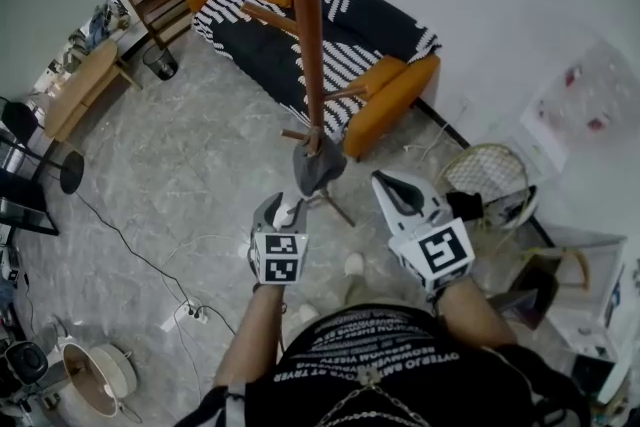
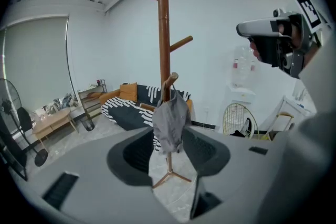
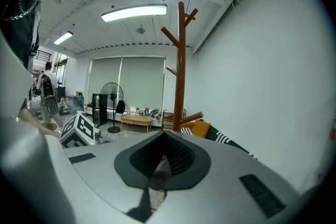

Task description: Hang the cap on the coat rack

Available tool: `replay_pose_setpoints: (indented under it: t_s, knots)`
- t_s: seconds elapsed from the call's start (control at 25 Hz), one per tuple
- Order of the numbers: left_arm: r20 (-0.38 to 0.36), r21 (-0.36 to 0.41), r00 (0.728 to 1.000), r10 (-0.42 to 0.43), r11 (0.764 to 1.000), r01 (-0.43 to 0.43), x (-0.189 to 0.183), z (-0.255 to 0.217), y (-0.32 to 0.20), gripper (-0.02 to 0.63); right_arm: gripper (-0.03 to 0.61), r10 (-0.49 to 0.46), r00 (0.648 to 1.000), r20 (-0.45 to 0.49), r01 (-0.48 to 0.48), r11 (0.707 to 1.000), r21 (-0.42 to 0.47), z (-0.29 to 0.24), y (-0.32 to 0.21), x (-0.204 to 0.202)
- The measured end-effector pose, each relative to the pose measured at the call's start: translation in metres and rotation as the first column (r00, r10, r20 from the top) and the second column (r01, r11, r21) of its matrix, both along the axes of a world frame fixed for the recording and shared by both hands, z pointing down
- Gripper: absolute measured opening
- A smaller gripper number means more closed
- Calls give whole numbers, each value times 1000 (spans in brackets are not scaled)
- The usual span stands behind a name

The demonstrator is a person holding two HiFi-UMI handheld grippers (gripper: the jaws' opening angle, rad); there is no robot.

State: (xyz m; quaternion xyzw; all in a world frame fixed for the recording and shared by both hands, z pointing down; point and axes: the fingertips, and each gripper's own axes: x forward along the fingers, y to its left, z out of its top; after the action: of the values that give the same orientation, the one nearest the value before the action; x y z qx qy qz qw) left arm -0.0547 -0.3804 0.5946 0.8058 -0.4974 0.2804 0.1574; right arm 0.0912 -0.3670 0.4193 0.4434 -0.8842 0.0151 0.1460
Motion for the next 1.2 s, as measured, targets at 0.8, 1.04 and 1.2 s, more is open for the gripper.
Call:
replay_pose_setpoints:
  t_s: [0.8, 1.04, 1.2]
  knots:
    - [-42, 395, 998, 36, 919, -16, -50, -193, 69, 3, 3, 10, 1000, 28, -12, 999, 52, -30, 65, -35]
    - [-94, 439, 995, 45, 898, 1, -61, -227, 100, 3, 3, 15, 999, 29, -17, 997, 70, -37, 90, -48]
    - [-97, 457, 994, 49, 890, 1, -71, -240, 118, 3, 3, 25, 999, 36, -28, 996, 84, -45, 104, -55]
